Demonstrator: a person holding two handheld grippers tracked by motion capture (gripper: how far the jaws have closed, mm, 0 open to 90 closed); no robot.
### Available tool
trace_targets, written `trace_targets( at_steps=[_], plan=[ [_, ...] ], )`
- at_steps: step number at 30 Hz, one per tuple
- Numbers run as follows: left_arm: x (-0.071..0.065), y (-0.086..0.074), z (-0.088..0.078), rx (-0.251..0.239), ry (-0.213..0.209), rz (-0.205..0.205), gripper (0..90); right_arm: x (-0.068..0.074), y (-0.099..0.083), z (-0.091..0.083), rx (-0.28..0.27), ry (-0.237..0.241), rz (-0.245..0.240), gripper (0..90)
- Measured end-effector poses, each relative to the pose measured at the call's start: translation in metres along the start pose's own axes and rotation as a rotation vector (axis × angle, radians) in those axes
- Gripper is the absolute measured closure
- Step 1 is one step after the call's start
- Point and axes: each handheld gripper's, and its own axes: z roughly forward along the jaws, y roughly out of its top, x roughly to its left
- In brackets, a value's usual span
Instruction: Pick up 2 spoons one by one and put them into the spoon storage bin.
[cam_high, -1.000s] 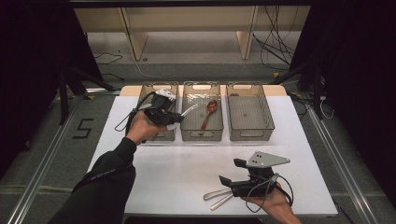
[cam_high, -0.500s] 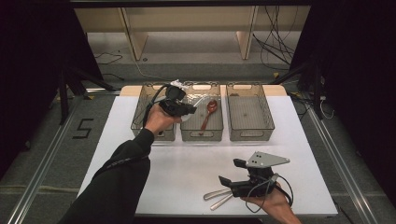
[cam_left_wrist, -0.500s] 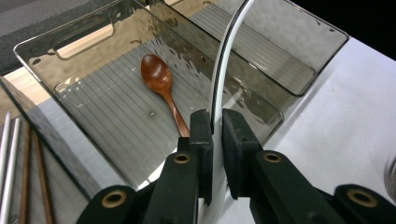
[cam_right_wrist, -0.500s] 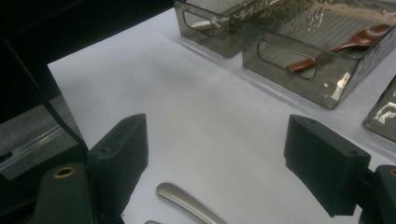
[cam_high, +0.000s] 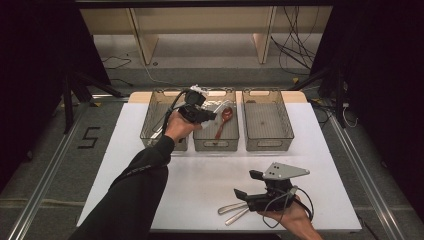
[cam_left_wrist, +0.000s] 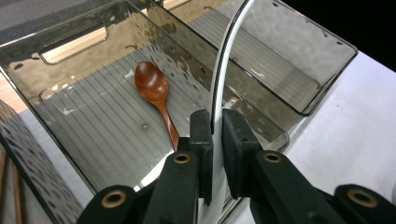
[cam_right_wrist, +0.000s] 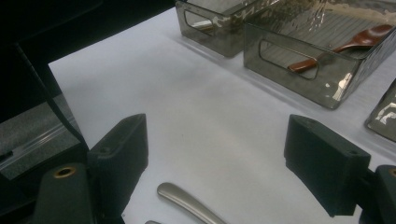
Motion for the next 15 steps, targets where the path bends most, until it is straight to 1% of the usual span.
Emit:
trace_targets(
  at_steps=[6, 10, 12, 15],
  plan=[
    [0.002, -0.002, 0.008, 0.001, 0.003, -0.02, 82.2, -0.001, 0.0, -0.001, -0.001, 0.001, -0.001, 22.8],
    [0.002, -0.005, 0.013, 0.009, 0.005, -0.035, 82.0, 0.0, 0.0, 0.0, -0.001, 0.001, 0.0, 22.8],
    [0.002, -0.005, 0.017, 0.017, 0.013, -0.03, 82.0, 0.0, 0.0, 0.0, 0.001, 0.001, -0.002, 22.8],
    [0.002, -0.006, 0.02, 0.014, 0.017, -0.043, 81.8, 0.0, 0.0, 0.0, 0.0, 0.002, 0.0, 22.8]
  ],
)
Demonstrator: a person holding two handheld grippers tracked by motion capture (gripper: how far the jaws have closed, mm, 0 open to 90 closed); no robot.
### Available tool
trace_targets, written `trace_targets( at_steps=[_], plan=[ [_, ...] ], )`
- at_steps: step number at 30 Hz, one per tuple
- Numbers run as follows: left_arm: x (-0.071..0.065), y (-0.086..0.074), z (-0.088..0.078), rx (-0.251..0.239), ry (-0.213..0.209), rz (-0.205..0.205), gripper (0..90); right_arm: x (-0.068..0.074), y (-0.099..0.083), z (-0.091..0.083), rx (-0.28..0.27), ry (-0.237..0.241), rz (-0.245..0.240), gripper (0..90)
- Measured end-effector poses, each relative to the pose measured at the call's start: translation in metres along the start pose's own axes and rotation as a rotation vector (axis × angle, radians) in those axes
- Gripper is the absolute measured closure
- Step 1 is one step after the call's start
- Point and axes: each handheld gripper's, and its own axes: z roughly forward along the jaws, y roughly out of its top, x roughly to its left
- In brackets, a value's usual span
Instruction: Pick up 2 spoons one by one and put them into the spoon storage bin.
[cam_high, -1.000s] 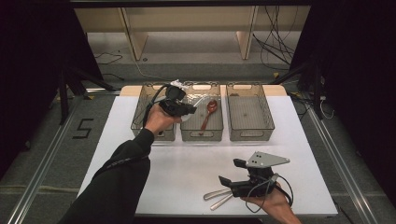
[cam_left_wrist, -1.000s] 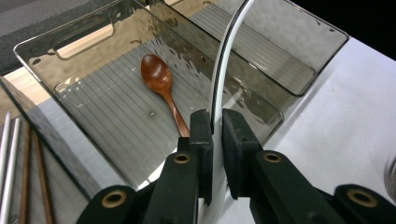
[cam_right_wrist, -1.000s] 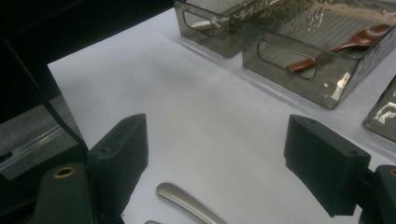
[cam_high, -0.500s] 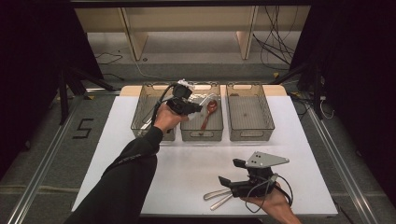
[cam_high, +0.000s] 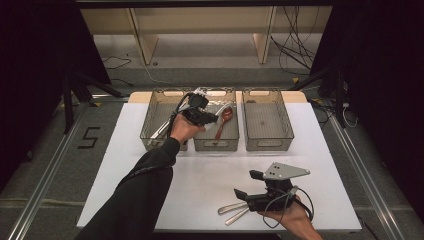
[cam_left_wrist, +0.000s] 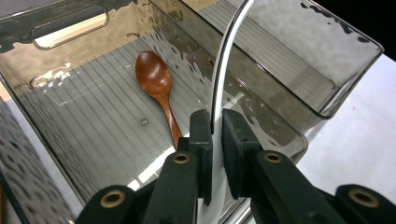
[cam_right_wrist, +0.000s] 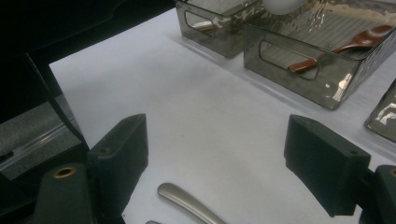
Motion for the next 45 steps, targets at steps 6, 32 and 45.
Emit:
trace_targets(
  at_steps=[6, 32, 45],
  plan=[
    [0.003, -0.002, 0.004, 0.002, 0.018, -0.002, 81.1, 0.0, 0.0, 0.0, 0.001, -0.001, -0.002, 22.8],
    [-0.005, -0.039, -0.068, -0.016, -0.019, 0.046, 33.5, -0.002, 0.0, -0.001, 0.006, -0.012, 0.007, 22.7],
    [-0.012, -0.093, -0.103, -0.061, -0.046, 0.103, 26.7, -0.008, 0.004, 0.002, 0.051, -0.036, -0.02, 22.4]
  ],
)
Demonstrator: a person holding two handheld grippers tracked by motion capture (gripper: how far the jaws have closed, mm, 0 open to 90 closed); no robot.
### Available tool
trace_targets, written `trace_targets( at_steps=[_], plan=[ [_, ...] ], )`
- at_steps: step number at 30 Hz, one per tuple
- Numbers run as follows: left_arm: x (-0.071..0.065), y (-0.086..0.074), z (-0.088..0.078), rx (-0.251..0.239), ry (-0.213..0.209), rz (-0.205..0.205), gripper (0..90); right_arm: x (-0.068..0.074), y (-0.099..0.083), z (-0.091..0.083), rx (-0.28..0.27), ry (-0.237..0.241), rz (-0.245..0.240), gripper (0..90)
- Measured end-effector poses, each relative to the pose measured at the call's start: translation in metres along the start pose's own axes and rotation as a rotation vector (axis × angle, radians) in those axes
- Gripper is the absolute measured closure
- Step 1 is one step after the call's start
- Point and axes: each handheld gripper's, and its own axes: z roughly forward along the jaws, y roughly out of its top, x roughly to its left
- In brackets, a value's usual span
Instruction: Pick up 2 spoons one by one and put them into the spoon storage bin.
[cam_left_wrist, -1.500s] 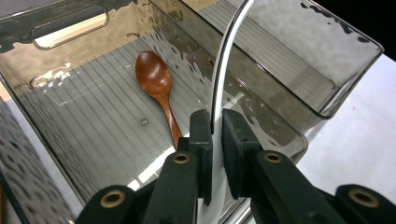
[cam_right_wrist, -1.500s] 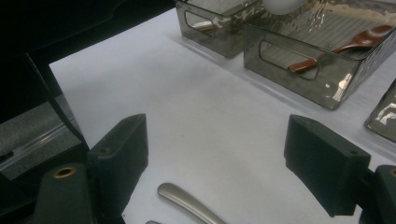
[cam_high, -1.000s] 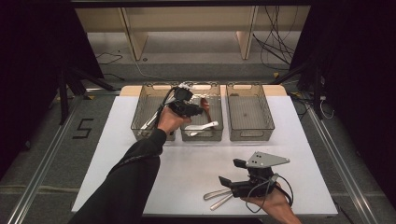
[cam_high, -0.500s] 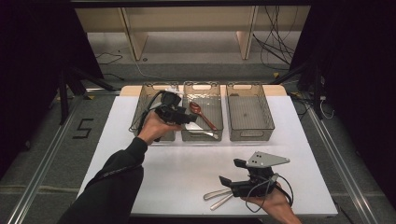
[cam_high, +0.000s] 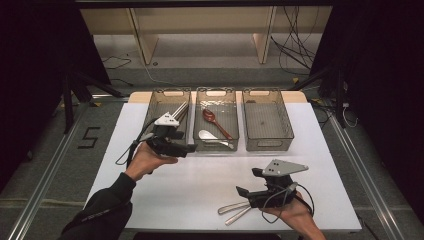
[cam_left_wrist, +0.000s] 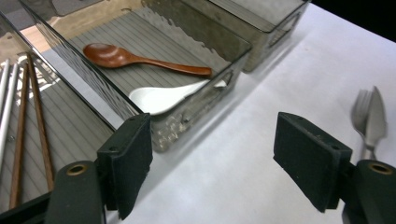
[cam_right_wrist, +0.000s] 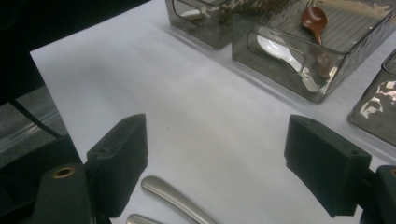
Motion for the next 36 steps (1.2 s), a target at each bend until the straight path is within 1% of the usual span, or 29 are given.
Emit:
trace_targets(
  at_steps=[2, 3, 6, 8, 11, 12, 15, 17, 19, 22, 24, 27, 30, 33, 36],
  plan=[
    [-0.003, -0.006, -0.007, -0.003, 0.009, 0.008, 26.1, -0.001, 0.0, 0.001, 0.007, 0.003, -0.004, 22.5],
    [-0.003, -0.008, -0.01, -0.005, 0.006, 0.012, 25.9, -0.002, 0.0, 0.001, 0.017, 0.007, -0.004, 22.5],
    [-0.007, -0.017, -0.018, -0.034, 0.005, 0.012, 25.4, -0.003, 0.0, 0.003, 0.036, 0.002, -0.015, 22.5],
    [-0.008, -0.023, -0.021, -0.048, 0.002, 0.016, 23.6, -0.004, 0.0, 0.003, 0.046, 0.006, -0.02, 22.6],
    [-0.01, -0.031, -0.026, -0.058, 0.0, 0.016, 23.5, -0.005, 0.0, 0.005, 0.071, 0.01, -0.036, 22.6],
    [-0.011, -0.033, -0.027, -0.062, 0.003, 0.015, 23.2, -0.005, 0.0, 0.006, 0.081, 0.012, -0.041, 22.6],
    [-0.012, -0.04, -0.031, -0.07, 0.018, 0.03, 22.9, -0.006, -0.001, 0.01, 0.123, 0.016, -0.066, 22.7],
    [-0.013, -0.045, -0.034, -0.082, 0.023, 0.028, 22.8, -0.006, -0.001, 0.012, 0.14, 0.02, -0.077, 22.8],
    [-0.014, -0.049, -0.037, -0.088, 0.018, 0.023, 22.1, -0.007, -0.001, 0.013, 0.155, 0.022, -0.086, 22.8],
    [-0.016, -0.055, -0.042, -0.099, 0.016, 0.029, 21.8, -0.008, -0.001, 0.016, 0.177, 0.016, -0.096, 23.0],
    [-0.017, -0.058, -0.045, -0.105, 0.017, 0.026, 21.7, -0.01, -0.001, 0.018, 0.193, 0.015, -0.106, 23.5],
    [-0.019, -0.063, -0.049, -0.111, 0.03, 0.035, 21.7, -0.01, -0.002, 0.02, 0.22, 0.02, -0.134, 29.3],
    [-0.021, -0.068, -0.053, -0.112, 0.031, 0.038, 21.2, -0.01, -0.004, 0.021, 0.236, 0.032, -0.147, 34.2],
    [-0.023, -0.072, -0.057, -0.111, 0.033, 0.048, 21.0, -0.008, -0.006, 0.022, 0.254, 0.044, -0.173, 42.5],
    [-0.023, -0.076, -0.061, -0.112, 0.039, 0.044, 20.8, -0.006, -0.008, 0.024, 0.278, 0.054, -0.189, 43.3]
  ],
)
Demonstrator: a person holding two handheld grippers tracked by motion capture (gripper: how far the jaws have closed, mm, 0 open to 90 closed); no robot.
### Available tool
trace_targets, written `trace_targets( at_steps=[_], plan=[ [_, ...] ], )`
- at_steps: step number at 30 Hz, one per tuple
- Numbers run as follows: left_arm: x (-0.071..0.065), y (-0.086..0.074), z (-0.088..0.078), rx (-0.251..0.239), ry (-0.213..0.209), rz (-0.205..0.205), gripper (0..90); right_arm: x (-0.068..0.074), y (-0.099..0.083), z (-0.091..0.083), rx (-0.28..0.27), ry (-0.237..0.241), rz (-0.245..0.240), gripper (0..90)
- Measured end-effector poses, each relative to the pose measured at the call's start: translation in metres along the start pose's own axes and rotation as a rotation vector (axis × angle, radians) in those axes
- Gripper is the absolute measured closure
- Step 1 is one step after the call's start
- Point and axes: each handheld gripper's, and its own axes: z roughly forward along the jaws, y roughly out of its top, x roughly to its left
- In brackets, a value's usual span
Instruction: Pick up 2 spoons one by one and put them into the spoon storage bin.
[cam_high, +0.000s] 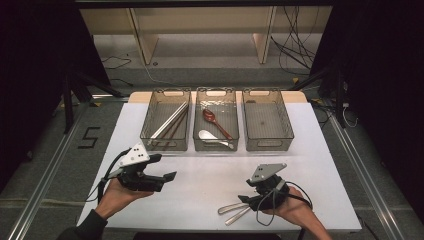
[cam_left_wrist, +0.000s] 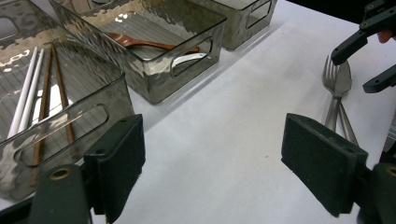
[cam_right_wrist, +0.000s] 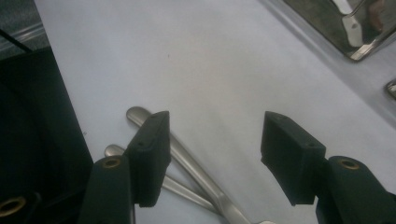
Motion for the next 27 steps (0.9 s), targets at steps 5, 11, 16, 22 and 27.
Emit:
trace_targets(
  at_steps=[5, 11, 16, 22, 27],
  plan=[
    [-0.001, -0.005, -0.005, 0.004, 0.008, 0.001, 20.6, 0.002, -0.001, 0.006, 0.057, 0.001, -0.03, 42.3],
    [-0.003, -0.009, -0.01, -0.005, 0.011, 0.003, 20.1, 0.003, 0.003, 0.015, 0.116, 0.01, -0.086, 41.3],
    [-0.004, -0.012, -0.014, -0.012, 0.011, -0.004, 18.9, 0.004, 0.008, 0.021, 0.149, 0.008, -0.122, 37.7],
    [-0.003, -0.016, -0.02, -0.032, -0.003, -0.035, 17.3, 0.005, 0.013, 0.028, 0.192, -0.006, -0.164, 35.2],
    [0.001, -0.019, -0.023, -0.047, 0.005, -0.057, 17.1, 0.005, 0.015, 0.032, 0.221, -0.007, -0.185, 35.4]
  ],
)
